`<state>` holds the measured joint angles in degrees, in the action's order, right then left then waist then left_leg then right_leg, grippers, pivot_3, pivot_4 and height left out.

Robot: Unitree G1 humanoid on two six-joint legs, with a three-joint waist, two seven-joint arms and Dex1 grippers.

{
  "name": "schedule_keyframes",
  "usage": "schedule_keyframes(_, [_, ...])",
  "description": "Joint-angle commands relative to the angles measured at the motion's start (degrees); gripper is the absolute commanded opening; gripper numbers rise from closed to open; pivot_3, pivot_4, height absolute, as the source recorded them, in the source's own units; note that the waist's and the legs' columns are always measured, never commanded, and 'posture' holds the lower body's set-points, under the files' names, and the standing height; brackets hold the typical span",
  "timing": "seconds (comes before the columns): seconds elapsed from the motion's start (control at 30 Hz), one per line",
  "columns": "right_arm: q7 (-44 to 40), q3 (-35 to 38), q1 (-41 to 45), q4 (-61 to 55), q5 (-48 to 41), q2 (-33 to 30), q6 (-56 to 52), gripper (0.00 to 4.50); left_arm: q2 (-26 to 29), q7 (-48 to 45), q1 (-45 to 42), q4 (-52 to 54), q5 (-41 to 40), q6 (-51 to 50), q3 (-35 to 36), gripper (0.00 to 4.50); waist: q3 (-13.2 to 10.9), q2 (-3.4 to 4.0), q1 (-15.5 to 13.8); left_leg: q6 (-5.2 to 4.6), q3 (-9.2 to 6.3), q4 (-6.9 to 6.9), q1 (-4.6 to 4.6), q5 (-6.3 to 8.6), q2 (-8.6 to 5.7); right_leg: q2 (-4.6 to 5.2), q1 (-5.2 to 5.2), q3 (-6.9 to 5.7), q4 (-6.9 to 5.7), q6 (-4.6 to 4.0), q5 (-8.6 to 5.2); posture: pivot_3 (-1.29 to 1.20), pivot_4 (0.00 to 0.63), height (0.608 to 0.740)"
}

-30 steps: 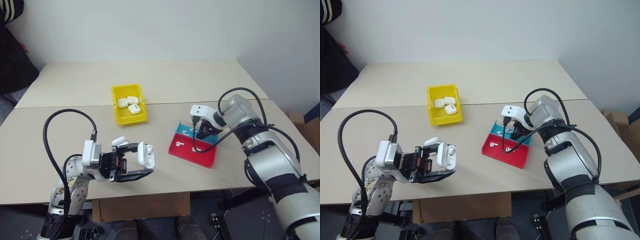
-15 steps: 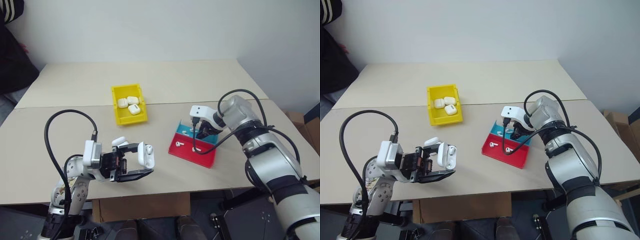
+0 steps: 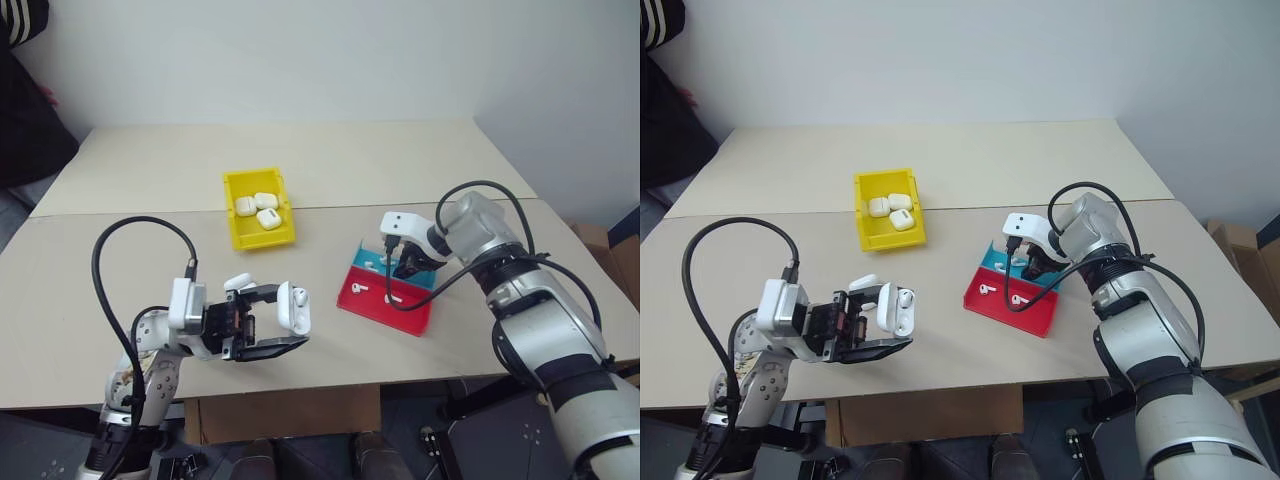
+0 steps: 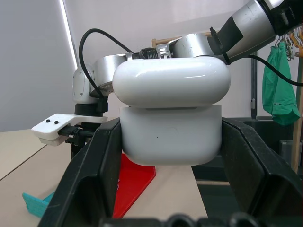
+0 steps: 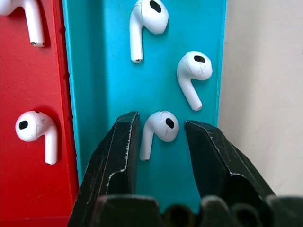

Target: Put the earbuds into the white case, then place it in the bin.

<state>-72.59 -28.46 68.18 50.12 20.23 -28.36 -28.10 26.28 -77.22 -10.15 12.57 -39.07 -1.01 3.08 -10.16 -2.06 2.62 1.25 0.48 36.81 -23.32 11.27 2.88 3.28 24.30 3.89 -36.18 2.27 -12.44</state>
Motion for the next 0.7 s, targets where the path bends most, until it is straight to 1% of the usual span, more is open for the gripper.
schedule_keyframes(0.03, [-0.6,0.3,-0.7,-1.0,0.3,-0.7,-0.7,1.92,-0.1,0.0,-0.2,1.1,-0.1,1.5,0.1,2.78,0.0,0.0,0.0,0.0,0.0,0.0,0.0,0.0,0.0,0.0,0.0,0.0,0.0,0.0,0.0,0.0,0.15,0.74])
schedule_keyframes(0.1, [-0.4,0.1,-0.7,-0.8,0.5,-0.6,-0.7,1.92,-0.1,0.0,-0.1,1.1,0.0,1.5,0.1,2.78,0.0,0.0,0.0,0.0,0.0,0.0,0.0,0.0,0.0,0.0,0.0,0.0,0.0,0.0,0.0,0.0,0.15,0.74])
schedule_keyframes(0.13, [-0.4,0.3,-0.7,-0.7,0.2,-0.5,-0.7,1.56,-0.1,0.0,-0.1,1.2,-0.1,1.6,0.1,2.78,0.0,0.0,0.0,0.0,0.0,0.0,0.0,0.0,0.0,0.0,0.0,0.0,0.01,0.0,0.0,0.0,0.15,0.74])
schedule_keyframes(0.17, [-0.5,0.4,-0.7,-0.6,0.1,-0.4,-0.7,1.32,0.0,0.1,-0.1,1.2,0.1,1.5,0.2,2.78,0.0,0.0,0.0,0.0,0.0,0.0,-0.01,0.0,0.0,0.0,0.0,0.0,0.01,0.0,0.0,0.0,0.15,0.74])
schedule_keyframes(0.23, [-0.4,0.5,-0.7,-0.7,0.1,-0.4,-0.7,0.71,0.0,0.1,0.0,1.2,0.2,1.6,0.2,2.78,0.0,0.0,0.0,0.0,0.0,0.0,0.01,0.0,0.0,0.0,-0.01,0.0,0.01,0.0,0.0,0.0,0.15,0.74])
schedule_keyframes(0.27, [-0.3,0.5,-0.7,-0.7,0.1,-0.4,-0.7,0.62,0.0,0.1,0.0,1.2,0.2,1.6,0.2,2.78,0.0,0.0,0.0,0.0,0.0,0.0,0.02,0.0,0.0,0.0,-0.02,0.0,0.0,0.0,0.0,0.0,0.15,0.74])
schedule_keyframes(0.53, [0.1,0.5,-0.9,-2.1,0.4,-1.1,-0.8,0.62,0.0,0.0,0.2,1.4,0.1,1.5,0.4,2.78,0.0,0.0,0.0,0.0,0.0,0.0,0.02,0.0,0.0,0.0,-0.02,0.0,0.0,0.0,0.0,0.0,0.15,0.74])
schedule_keyframes(0.67, [0.0,3.8,-0.2,-8.9,-1.5,-4.0,-2.7,0.62,-0.3,0.7,-0.4,1.6,-0.5,1.0,0.7,2.78,0.0,0.02,-0.1,0.0,0.0,0.0,-0.03,0.0,0.0,0.0,0.02,0.0,0.0,0.0,0.0,0.0,0.15,0.74])
schedule_keyframes(0.7, [0.1,5.5,0.3,-11.4,-2.7,-5.0,-4.1,0.62,-0.5,1.2,-0.6,1.9,-1.1,0.5,0.9,2.78,0.0,0.06,-0.1,0.0,0.0,0.0,-0.06,0.0,0.0,0.01,0.05,0.0,0.0,0.0,0.0,0.0,0.15,0.74])
